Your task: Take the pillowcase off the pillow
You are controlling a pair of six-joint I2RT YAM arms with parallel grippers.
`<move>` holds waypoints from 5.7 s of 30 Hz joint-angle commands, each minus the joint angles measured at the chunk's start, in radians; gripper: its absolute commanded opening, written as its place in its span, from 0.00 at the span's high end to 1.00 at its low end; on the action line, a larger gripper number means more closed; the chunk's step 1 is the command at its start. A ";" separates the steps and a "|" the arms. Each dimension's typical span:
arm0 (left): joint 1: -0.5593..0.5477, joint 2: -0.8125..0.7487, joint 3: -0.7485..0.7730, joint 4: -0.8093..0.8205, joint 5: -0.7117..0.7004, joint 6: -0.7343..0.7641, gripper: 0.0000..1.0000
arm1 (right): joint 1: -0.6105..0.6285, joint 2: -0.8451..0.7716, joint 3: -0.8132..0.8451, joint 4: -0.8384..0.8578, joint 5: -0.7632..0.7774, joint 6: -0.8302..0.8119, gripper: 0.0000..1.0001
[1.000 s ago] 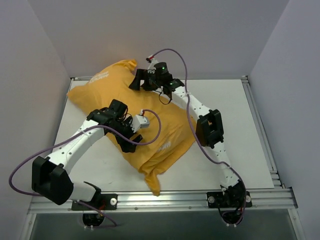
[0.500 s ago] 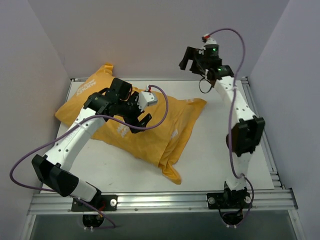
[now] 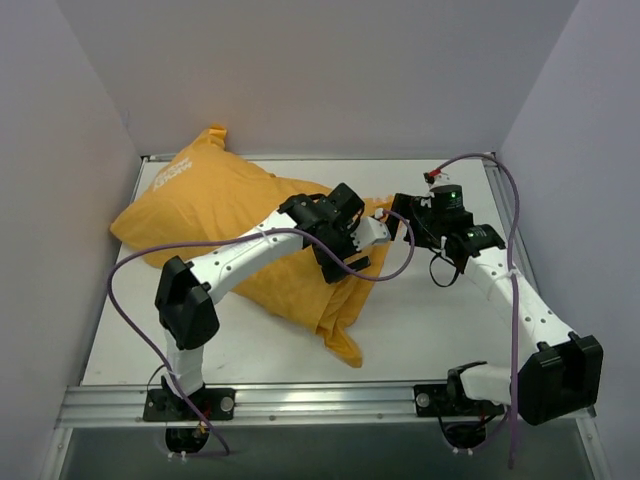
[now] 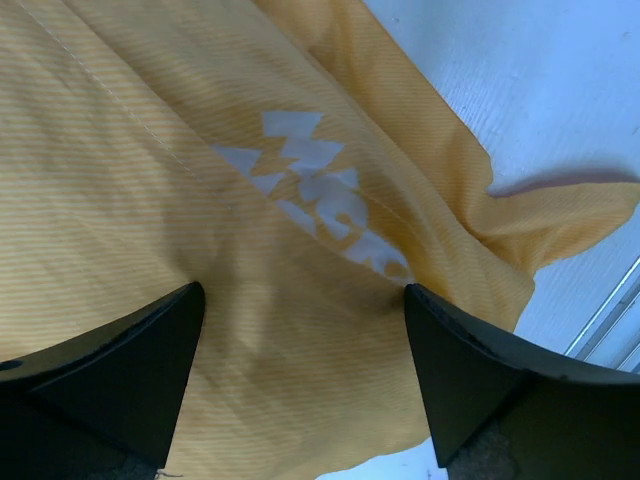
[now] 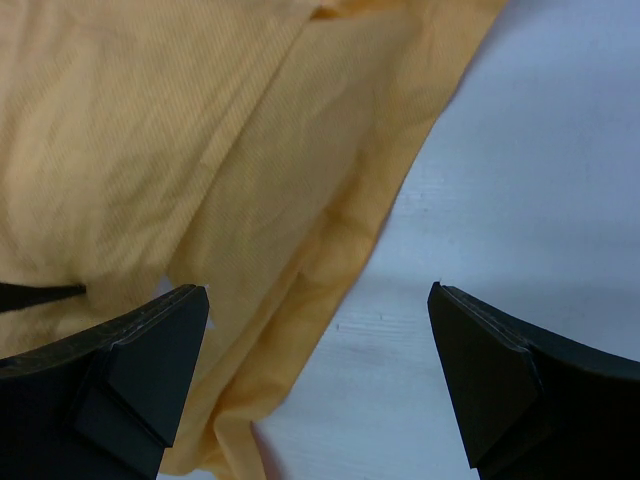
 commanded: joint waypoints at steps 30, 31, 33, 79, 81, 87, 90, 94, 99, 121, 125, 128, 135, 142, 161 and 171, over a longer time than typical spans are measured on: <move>0.158 -0.142 0.034 0.028 -0.020 -0.097 0.98 | 0.286 0.142 -0.115 0.427 -0.046 0.260 0.32; 0.160 -0.144 0.033 0.030 -0.022 -0.098 0.98 | 0.287 0.168 -0.104 0.419 -0.032 0.266 0.35; 0.165 -0.145 0.033 0.033 -0.033 -0.097 0.98 | 0.281 0.185 -0.103 0.388 0.014 0.269 0.53; -0.038 -0.193 -0.046 0.131 -0.032 0.146 0.26 | 0.174 0.150 -0.364 0.646 -0.165 0.404 1.00; -0.029 -0.120 -0.046 0.146 -0.149 0.140 0.28 | 0.172 0.135 -0.367 0.637 -0.153 0.406 1.00; -0.009 -0.024 -0.076 0.217 -0.240 0.144 0.10 | 0.165 0.111 -0.365 0.623 -0.145 0.416 1.00; -0.009 0.009 -0.121 0.244 -0.275 0.146 0.03 | 0.158 0.111 -0.359 0.624 -0.151 0.426 1.00; 0.039 0.048 -0.159 0.290 -0.375 0.118 0.04 | 0.140 0.108 -0.353 0.601 -0.153 0.424 1.00; 0.056 0.036 -0.248 0.329 -0.356 0.109 0.05 | 0.087 0.081 -0.383 0.591 -0.159 0.442 1.00; 0.045 -0.354 -0.656 0.249 -0.162 0.353 0.98 | -0.216 0.395 0.014 0.520 0.045 0.324 1.00; 0.076 -0.435 -0.681 0.197 -0.074 0.368 0.98 | -0.225 0.510 0.092 0.486 0.048 0.288 1.00; 0.109 -0.478 -0.668 0.128 0.011 0.385 0.98 | -0.240 0.565 0.095 0.479 0.056 0.277 1.00; 0.342 -0.563 -0.523 0.094 0.249 0.301 0.98 | -0.253 0.627 0.019 0.485 0.034 0.223 1.00; 0.386 -0.497 -0.266 0.186 0.367 0.045 0.98 | -0.129 0.595 -0.058 0.517 -0.036 0.191 1.00; 0.373 -0.255 -0.034 0.352 0.236 -0.209 0.98 | 0.055 0.093 0.084 0.243 -0.092 -0.036 0.25; 0.341 -0.147 0.140 0.350 0.196 -0.236 0.98 | 0.434 -0.024 -0.077 0.397 -0.017 0.053 0.17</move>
